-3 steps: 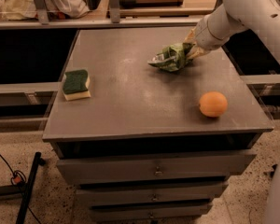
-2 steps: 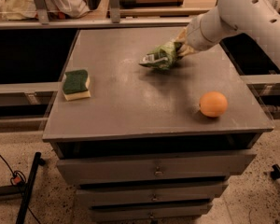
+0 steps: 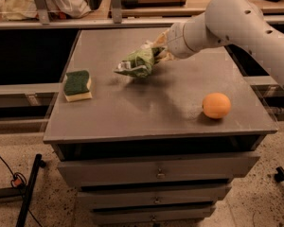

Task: Move green jalapeno chip bag near sponge

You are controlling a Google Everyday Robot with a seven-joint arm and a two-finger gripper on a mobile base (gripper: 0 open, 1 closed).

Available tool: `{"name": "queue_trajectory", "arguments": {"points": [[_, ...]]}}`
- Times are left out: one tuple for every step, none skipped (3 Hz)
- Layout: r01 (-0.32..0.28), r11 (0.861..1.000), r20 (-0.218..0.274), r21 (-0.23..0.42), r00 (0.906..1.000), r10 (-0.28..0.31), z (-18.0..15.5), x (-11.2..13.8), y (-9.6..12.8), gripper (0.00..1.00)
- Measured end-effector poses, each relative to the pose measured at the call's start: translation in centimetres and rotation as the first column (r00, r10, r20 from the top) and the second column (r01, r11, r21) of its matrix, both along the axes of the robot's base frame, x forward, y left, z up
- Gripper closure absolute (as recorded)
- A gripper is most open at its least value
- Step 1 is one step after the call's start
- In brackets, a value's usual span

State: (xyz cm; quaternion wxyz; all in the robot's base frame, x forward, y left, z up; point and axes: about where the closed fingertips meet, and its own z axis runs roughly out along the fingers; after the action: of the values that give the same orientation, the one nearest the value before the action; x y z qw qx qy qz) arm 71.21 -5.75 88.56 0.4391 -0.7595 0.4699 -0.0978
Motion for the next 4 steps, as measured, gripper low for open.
{"name": "queue_trajectory", "arguments": {"points": [[-0.115,0.993,-0.012,0.011,0.9933,0.115,-0.5,-2.2,3.5,0.83],[-0.216,0.976,-0.020,0.022,0.9761,0.217,-0.6,-4.0,5.8,0.60],[-0.305,0.952,-0.019,0.037,0.9519,0.306,-0.1,-5.9,7.6,0.36],[-0.311,0.950,-0.021,0.037,0.9499,0.312,-0.2,-5.9,7.8,0.13]]}}
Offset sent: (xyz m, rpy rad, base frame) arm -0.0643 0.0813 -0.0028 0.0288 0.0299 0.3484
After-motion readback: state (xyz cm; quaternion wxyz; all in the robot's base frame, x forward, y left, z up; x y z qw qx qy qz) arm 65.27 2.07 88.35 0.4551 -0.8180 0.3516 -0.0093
